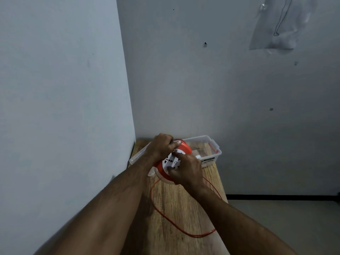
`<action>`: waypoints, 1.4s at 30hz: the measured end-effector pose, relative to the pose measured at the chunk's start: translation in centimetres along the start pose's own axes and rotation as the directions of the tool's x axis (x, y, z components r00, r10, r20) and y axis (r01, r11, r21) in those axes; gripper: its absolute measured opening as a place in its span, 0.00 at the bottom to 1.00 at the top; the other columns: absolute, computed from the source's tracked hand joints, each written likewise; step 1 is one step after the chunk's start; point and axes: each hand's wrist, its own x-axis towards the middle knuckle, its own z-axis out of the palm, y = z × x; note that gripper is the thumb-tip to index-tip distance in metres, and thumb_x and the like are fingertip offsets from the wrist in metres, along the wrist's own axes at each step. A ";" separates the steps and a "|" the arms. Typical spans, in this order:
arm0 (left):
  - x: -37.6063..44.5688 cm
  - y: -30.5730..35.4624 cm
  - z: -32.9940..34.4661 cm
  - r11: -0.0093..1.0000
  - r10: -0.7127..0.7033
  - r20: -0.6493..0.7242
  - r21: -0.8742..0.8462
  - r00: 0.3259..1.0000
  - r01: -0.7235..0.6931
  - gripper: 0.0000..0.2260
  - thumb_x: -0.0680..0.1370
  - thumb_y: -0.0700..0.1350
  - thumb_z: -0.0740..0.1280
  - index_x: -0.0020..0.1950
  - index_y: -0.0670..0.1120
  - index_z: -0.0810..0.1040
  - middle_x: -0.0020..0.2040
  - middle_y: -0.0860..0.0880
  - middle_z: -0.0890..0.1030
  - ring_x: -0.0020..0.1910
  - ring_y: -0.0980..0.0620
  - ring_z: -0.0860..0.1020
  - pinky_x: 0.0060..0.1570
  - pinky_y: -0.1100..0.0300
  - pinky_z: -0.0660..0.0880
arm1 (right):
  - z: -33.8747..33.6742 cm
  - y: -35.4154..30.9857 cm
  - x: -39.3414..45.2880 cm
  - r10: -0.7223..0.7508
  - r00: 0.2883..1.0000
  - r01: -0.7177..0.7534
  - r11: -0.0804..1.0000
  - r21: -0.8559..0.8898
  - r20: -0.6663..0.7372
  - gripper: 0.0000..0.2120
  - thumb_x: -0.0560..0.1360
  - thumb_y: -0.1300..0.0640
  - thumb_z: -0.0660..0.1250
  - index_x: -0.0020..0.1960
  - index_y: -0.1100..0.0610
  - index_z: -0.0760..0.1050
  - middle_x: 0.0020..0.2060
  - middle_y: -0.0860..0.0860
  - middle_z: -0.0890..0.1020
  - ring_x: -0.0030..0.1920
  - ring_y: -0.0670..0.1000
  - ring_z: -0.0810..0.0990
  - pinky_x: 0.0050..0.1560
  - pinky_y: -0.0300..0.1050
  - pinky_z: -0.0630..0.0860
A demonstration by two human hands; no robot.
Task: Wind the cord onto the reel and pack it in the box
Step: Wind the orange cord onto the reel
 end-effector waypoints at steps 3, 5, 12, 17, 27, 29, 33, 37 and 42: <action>0.2 0.1 0.2 1.000 -0.004 -0.024 0.023 1.000 0.004 0.20 0.81 0.56 0.64 0.35 0.45 0.76 0.33 0.49 0.77 0.32 0.53 0.73 0.29 0.62 0.59 | 0.6 -0.7 -0.3 0.241 0.968 -0.231 0.963 0.138 -0.063 0.25 0.67 0.41 0.77 0.61 0.49 0.81 0.50 0.47 0.86 0.48 0.46 0.84 0.51 0.39 0.81; 0.4 0.0 0.4 0.999 0.000 -0.043 0.040 0.999 0.002 0.21 0.80 0.57 0.64 0.36 0.42 0.78 0.33 0.46 0.79 0.33 0.50 0.75 0.31 0.59 0.60 | 0.8 -1.5 -0.5 0.402 0.913 -0.371 0.891 0.259 -0.075 0.28 0.66 0.43 0.80 0.63 0.52 0.81 0.54 0.49 0.85 0.51 0.48 0.84 0.46 0.33 0.78; 0.1 0.2 1.4 1.000 -0.009 -0.061 0.025 0.998 0.010 0.22 0.80 0.58 0.63 0.41 0.40 0.81 0.38 0.45 0.83 0.35 0.49 0.78 0.35 0.58 0.74 | 2.4 -2.6 0.5 0.870 0.475 -0.704 0.286 0.650 0.131 0.26 0.64 0.48 0.83 0.58 0.53 0.80 0.56 0.54 0.84 0.54 0.58 0.84 0.51 0.56 0.85; -0.1 -0.3 1.2 1.000 -0.029 -0.068 -0.002 0.997 0.029 0.19 0.80 0.55 0.64 0.38 0.42 0.79 0.37 0.44 0.82 0.34 0.50 0.76 0.34 0.61 0.64 | 1.1 -2.7 0.0 0.787 0.600 -0.673 0.397 0.624 0.147 0.18 0.69 0.55 0.80 0.55 0.54 0.78 0.51 0.55 0.85 0.48 0.56 0.86 0.47 0.55 0.86; 0.8 -0.5 1.1 0.998 -0.023 -0.067 -0.055 0.997 0.019 0.22 0.81 0.57 0.62 0.44 0.41 0.83 0.40 0.44 0.84 0.36 0.51 0.80 0.41 0.56 0.77 | -0.8 1.0 -0.8 -0.339 0.920 0.391 0.803 -0.450 0.196 0.36 0.72 0.48 0.75 0.75 0.52 0.65 0.67 0.61 0.74 0.66 0.63 0.75 0.64 0.67 0.75; 0.8 -0.7 1.3 0.998 -0.023 -0.054 -0.064 0.998 0.020 0.21 0.81 0.57 0.62 0.44 0.41 0.83 0.41 0.44 0.84 0.36 0.52 0.79 0.40 0.58 0.75 | -0.6 1.1 -0.7 -0.321 0.919 0.393 0.787 -0.475 0.228 0.38 0.72 0.46 0.74 0.77 0.53 0.62 0.68 0.62 0.73 0.67 0.63 0.74 0.64 0.67 0.74; 0.8 -0.6 0.9 0.998 -0.009 -0.039 -0.061 0.999 0.006 0.22 0.80 0.58 0.61 0.41 0.42 0.81 0.37 0.46 0.82 0.34 0.52 0.78 0.38 0.58 0.72 | -0.5 1.3 -0.4 -0.277 0.947 0.321 0.788 -0.526 0.162 0.38 0.73 0.43 0.73 0.77 0.55 0.63 0.66 0.62 0.75 0.60 0.62 0.78 0.57 0.61 0.78; 0.4 -0.5 0.9 0.998 -0.012 -0.035 -0.069 0.999 0.009 0.21 0.81 0.57 0.62 0.43 0.41 0.82 0.38 0.44 0.83 0.35 0.51 0.79 0.40 0.55 0.77 | 0.3 1.3 -0.2 -0.317 0.929 0.370 0.811 -0.453 0.192 0.40 0.72 0.46 0.75 0.78 0.55 0.62 0.68 0.63 0.73 0.61 0.62 0.79 0.60 0.64 0.78; -0.4 -0.4 0.7 0.999 -0.030 -0.050 -0.012 0.998 0.030 0.18 0.81 0.56 0.64 0.37 0.45 0.77 0.33 0.50 0.77 0.31 0.57 0.74 0.31 0.63 0.64 | 0.5 1.2 0.2 -0.195 0.972 0.222 0.947 -0.233 0.131 0.36 0.68 0.47 0.80 0.72 0.51 0.70 0.63 0.58 0.76 0.56 0.59 0.82 0.51 0.53 0.83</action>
